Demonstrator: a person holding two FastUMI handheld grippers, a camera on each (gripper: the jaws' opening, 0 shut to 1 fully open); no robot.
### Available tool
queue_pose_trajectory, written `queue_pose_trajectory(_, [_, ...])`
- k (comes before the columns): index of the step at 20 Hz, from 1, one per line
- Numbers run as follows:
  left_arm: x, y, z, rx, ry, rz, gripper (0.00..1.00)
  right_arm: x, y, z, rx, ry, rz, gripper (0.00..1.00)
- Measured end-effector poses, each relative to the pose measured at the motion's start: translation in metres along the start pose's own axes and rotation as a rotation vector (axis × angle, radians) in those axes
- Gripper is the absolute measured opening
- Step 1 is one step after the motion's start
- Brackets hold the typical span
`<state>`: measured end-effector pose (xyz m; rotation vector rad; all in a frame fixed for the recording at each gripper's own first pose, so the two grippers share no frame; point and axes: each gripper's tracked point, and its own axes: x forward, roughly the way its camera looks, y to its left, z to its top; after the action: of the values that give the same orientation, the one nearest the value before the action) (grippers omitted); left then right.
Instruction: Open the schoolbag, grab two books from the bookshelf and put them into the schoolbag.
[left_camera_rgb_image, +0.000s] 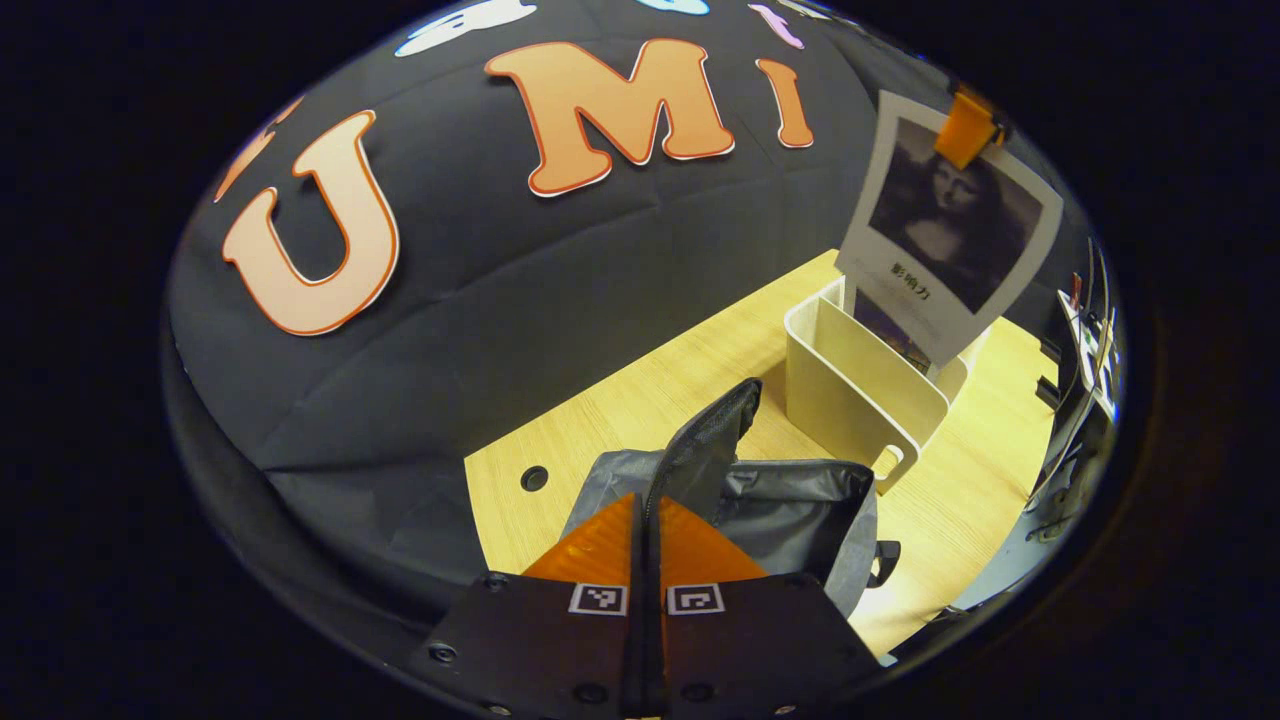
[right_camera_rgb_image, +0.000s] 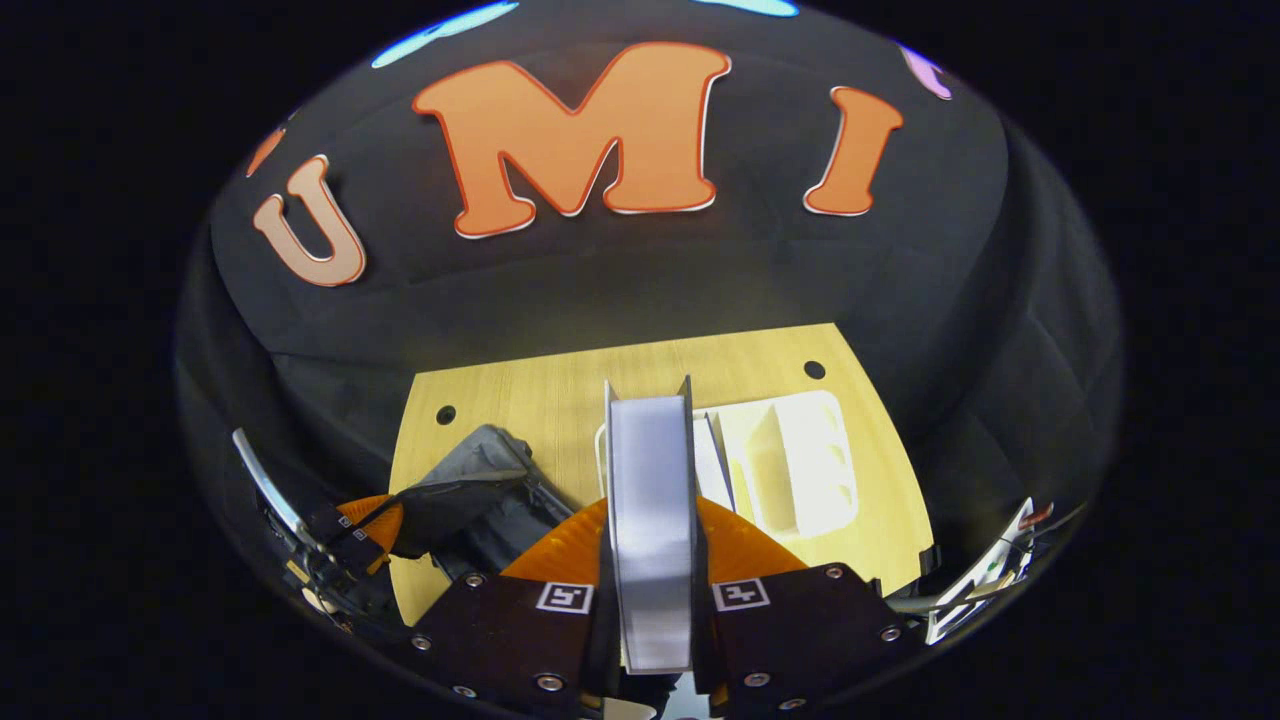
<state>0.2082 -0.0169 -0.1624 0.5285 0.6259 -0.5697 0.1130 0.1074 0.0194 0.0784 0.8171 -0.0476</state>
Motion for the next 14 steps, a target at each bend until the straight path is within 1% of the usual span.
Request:
queue_pose_trajectory(2, [-0.002,0.000,0.001,-0.007,-0.010,0.005,0.01,-0.023,0.003,-0.018,0.110,-0.054,0.071,0.29])
queue_pose_trajectory(4, [-0.004,0.000,0.002,-0.006,-0.012,0.008,0.01,-0.035,0.006,-0.044,0.227,-0.087,0.155,0.28])
queue_pose_trajectory(6, [-0.006,0.002,0.003,-0.003,-0.018,0.018,0.01,-0.039,0.015,-0.075,0.349,-0.087,0.240,0.28])
queue_pose_trajectory(8, [-0.009,0.001,0.005,0.000,-0.021,0.019,0.01,-0.027,0.026,-0.110,0.478,-0.066,0.324,0.28])
queue_pose_trajectory(11, [-0.012,0.004,0.008,0.005,-0.030,0.035,0.00,-0.001,0.038,-0.150,0.676,-0.070,0.413,0.28])
queue_pose_trajectory(14, [-0.011,0.000,0.010,-0.009,-0.032,0.034,0.00,0.031,0.055,-0.176,0.821,-0.068,0.469,0.28])
